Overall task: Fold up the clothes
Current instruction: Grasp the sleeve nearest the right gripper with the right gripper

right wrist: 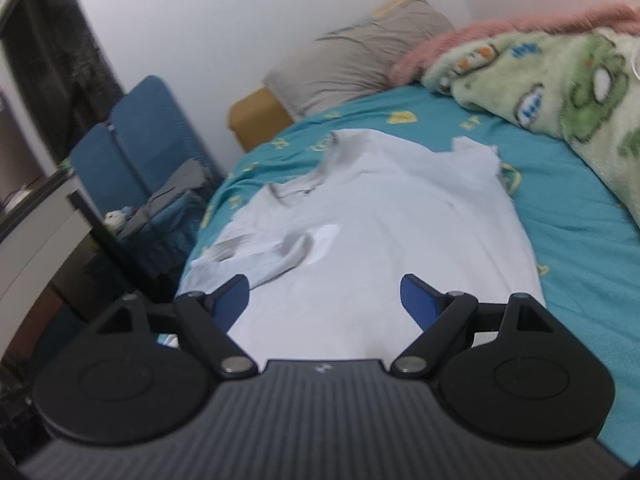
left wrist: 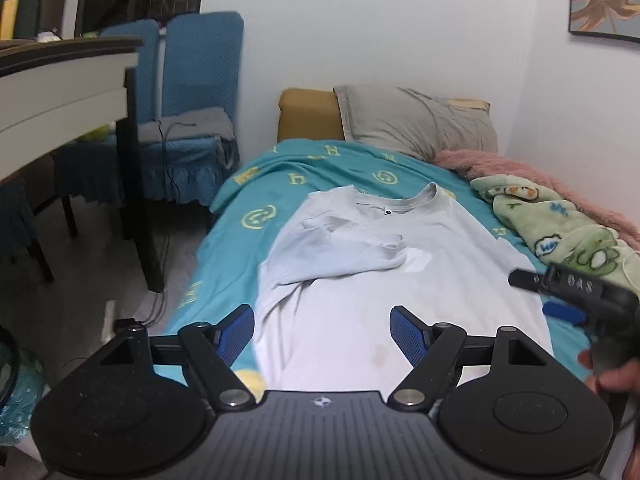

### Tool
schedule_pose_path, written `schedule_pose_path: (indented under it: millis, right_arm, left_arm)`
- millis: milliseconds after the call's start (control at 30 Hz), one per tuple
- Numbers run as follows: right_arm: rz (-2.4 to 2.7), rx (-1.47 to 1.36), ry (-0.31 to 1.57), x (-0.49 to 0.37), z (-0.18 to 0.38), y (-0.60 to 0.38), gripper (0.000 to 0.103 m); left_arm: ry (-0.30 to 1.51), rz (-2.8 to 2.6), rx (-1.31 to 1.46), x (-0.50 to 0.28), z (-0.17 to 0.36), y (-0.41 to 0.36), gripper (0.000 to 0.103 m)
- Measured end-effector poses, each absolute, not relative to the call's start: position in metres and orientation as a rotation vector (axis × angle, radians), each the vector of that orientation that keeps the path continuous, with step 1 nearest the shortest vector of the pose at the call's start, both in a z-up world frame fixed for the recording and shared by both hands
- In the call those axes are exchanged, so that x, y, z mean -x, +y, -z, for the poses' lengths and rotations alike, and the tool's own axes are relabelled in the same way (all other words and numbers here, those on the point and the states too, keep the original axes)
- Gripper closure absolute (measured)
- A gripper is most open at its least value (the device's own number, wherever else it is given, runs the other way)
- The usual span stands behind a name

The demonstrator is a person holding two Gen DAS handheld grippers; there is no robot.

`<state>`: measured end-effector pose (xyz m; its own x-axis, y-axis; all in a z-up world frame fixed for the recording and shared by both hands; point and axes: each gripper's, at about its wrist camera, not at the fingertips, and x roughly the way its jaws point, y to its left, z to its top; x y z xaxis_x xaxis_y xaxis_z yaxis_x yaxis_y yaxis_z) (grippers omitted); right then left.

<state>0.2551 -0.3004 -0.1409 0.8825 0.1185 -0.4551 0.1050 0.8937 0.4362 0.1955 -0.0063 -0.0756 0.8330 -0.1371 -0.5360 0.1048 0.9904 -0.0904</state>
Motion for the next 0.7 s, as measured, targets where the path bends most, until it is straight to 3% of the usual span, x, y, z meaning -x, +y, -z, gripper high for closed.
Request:
schedule_pose_path:
  millis: [333, 700]
  right_arm:
    - [-0.022, -0.370, 0.458, -0.221, 0.129, -0.274, 0.019]
    - [-0.080, -0.381, 0.564, -0.263, 0.141, -0.226, 0.025]
  left_arm:
    - [0.565, 0.181, 0.052, -0.196, 0.086, -0.009, 0.025]
    - [0.536, 0.136, 0.141, -0.196, 0.074, 0.024, 0.022]
